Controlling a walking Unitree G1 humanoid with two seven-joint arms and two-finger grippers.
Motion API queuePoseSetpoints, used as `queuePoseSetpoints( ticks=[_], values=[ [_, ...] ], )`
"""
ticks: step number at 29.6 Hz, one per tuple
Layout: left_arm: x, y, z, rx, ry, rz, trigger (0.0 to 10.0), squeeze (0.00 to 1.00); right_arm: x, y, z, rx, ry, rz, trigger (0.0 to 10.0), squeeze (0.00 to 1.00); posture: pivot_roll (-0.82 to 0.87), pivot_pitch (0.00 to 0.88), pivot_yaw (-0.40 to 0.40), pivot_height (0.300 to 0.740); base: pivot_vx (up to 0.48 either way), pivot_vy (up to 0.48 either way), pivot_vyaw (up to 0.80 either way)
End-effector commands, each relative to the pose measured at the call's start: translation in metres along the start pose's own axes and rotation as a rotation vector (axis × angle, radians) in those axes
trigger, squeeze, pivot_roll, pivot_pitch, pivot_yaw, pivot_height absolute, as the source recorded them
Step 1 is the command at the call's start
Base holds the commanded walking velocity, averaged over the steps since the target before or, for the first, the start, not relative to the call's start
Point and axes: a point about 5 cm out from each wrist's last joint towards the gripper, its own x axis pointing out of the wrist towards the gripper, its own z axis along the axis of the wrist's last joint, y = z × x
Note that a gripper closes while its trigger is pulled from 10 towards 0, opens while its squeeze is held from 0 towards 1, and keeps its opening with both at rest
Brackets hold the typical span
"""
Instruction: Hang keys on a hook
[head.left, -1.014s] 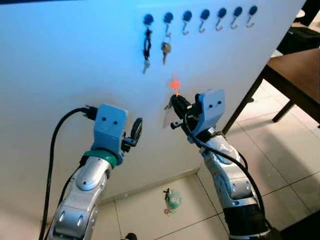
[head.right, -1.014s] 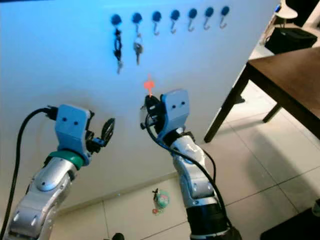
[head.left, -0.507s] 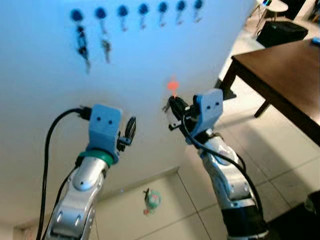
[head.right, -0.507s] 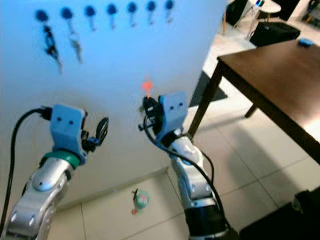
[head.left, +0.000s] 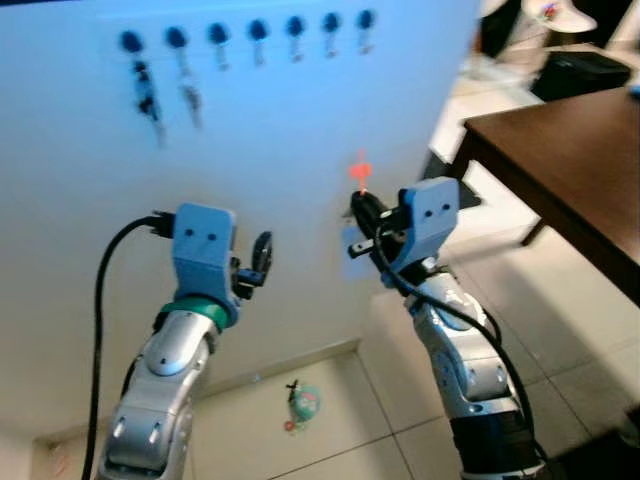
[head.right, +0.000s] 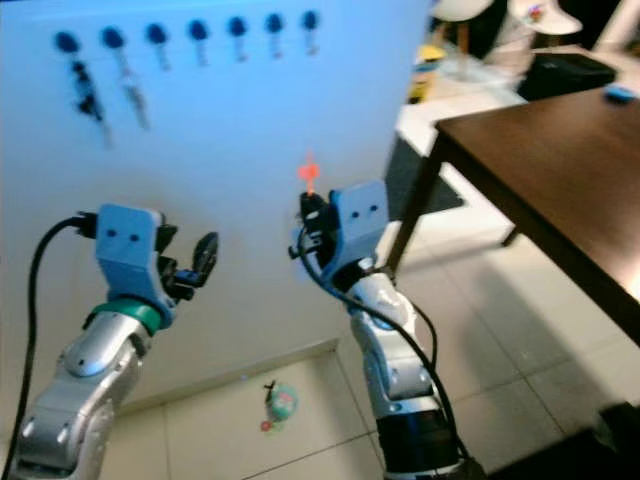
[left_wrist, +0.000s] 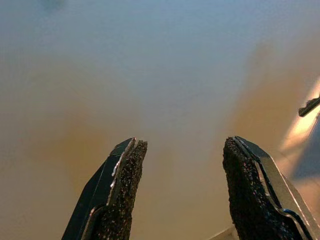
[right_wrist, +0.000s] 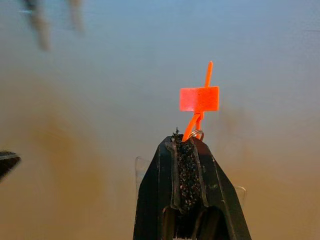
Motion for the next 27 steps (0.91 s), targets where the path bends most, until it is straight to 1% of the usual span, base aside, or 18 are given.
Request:
queuePoseSetpoints(
  ticks=[1, 4, 5, 6, 7, 9, 11, 13, 16, 18, 20, 21, 22, 25, 27],
  values=[
    [-0.001, -0.002, -0.002, -0.019, 0.020, -0.013, 10.0, 0.00, 0.000, 0.003, 0.005, 0.012, -0.021, 0.018, 10.0, 0.00, -0.06, 0.071, 0.040, 0.740, 0.000, 0.000, 0.79],
    [-0.001, -0.005, 0.004, -0.034, -0.004, -0.044, 10.0, 0.00, 0.001, 0.006, 0.011, 0.012, -0.040, 0.054, 10.0, 0.00, -0.06, 0.073, 0.039, 0.740, 0.000, 0.000, 0.79],
    [-0.002, -0.008, 0.009, -0.039, -0.026, -0.057, 10.0, 0.00, 0.002, 0.008, 0.017, 0.011, -0.060, 0.082, 10.0, 0.00, -0.06, 0.074, 0.038, 0.740, 0.000, 0.000, 0.79],
    [-0.002, -0.010, 0.014, -0.031, -0.050, -0.068, 10.0, 0.00, 0.003, 0.010, 0.023, 0.010, -0.081, 0.110, 10.0, 0.00, -0.06, 0.074, 0.037, 0.740, 0.000, 0.000, 0.79],
    [-0.002, -0.010, 0.014, -0.031, -0.050, -0.068, 10.0, 0.00, 0.003, 0.010, 0.023, 0.010, -0.081, 0.110, 10.0, 0.00, -0.06, 0.074, 0.037, 0.740, 0.000, 0.000, 0.79],
    [-0.004, -0.013, 0.024, -0.003, -0.099, -0.082, 10.0, 0.00, 0.005, 0.014, 0.038, 0.009, -0.125, 0.165, 10.0, 0.00, -0.06, 0.074, 0.036, 0.740, 0.000, 0.000, 0.79],
    [-0.005, -0.014, 0.031, 0.016, -0.134, -0.071, 10.0, 0.00, 0.006, 0.017, 0.047, 0.010, -0.154, 0.200, 10.0, 0.00, -0.06, 0.074, 0.036, 0.740, 0.000, 0.000, 0.79],
    [-0.005, -0.014, 0.034, 0.019, -0.152, -0.060, 10.0, 0.00, 0.006, 0.018, 0.050, 0.012, -0.162, 0.214, 10.0, 0.00, -0.06, 0.075, 0.034, 0.740, 0.000, 0.000, 0.79],
    [-0.006, -0.013, 0.039, 0.026, -0.176, -0.043, 10.0, 0.00, 0.006, 0.019, 0.051, 0.014, -0.166, 0.226, 10.0, 0.00, -0.06, 0.075, 0.033, 0.740, 0.000, 0.000, 0.79],
    [-0.007, -0.012, 0.049, 0.059, -0.231, -0.014, 10.0, 0.00, 0.004, 0.021, 0.049, 0.027, -0.157, 0.246, 10.0, 0.00, -0.06, 0.075, 0.032, 0.740, 0.000, 0.000, 0.79],
    [-0.007, -0.012, 0.049, 0.059, -0.231, -0.014, 10.0, 0.00, 0.004, 0.021, 0.049, 0.027, -0.157, 0.246, 10.0, 0.00, -0.06, 0.075, 0.032, 0.740, 0.000, 0.000, 0.79],
    [-0.008, -0.012, 0.057, 0.100, -0.281, 0.018, 10.0, 0.00, 0.001, 0.022, 0.043, 0.056, -0.131, 0.262, 10.0, 0.00, -0.06, 0.075, 0.031, 0.740, 0.000, 0.000, 0.79],
    [-0.008, -0.012, 0.057, 0.100, -0.281, 0.018, 10.0, 0.00, 0.001, 0.022, 0.043, 0.056, -0.131, 0.262, 10.0, 0.00, -0.06, 0.075, 0.031, 0.740, 0.000, 0.000, 0.79],
    [-0.008, -0.011, 0.063, 0.146, -0.321, 0.047, 10.0, 0.00, -0.002, 0.023, 0.038, 0.077, -0.109, 0.271, 10.0, 0.00, -0.06, 0.074, 0.030, 0.740, 0.000, 0.000, 0.79],
    [-0.009, -0.011, 0.064, 0.153, -0.325, 0.049, 10.0, 0.00, -0.002, 0.022, 0.037, 0.071, -0.105, 0.261, 10.0, 0.00, -0.06, 0.074, 0.030, 0.740, 0.000, 0.000, 0.70]
  ],
)
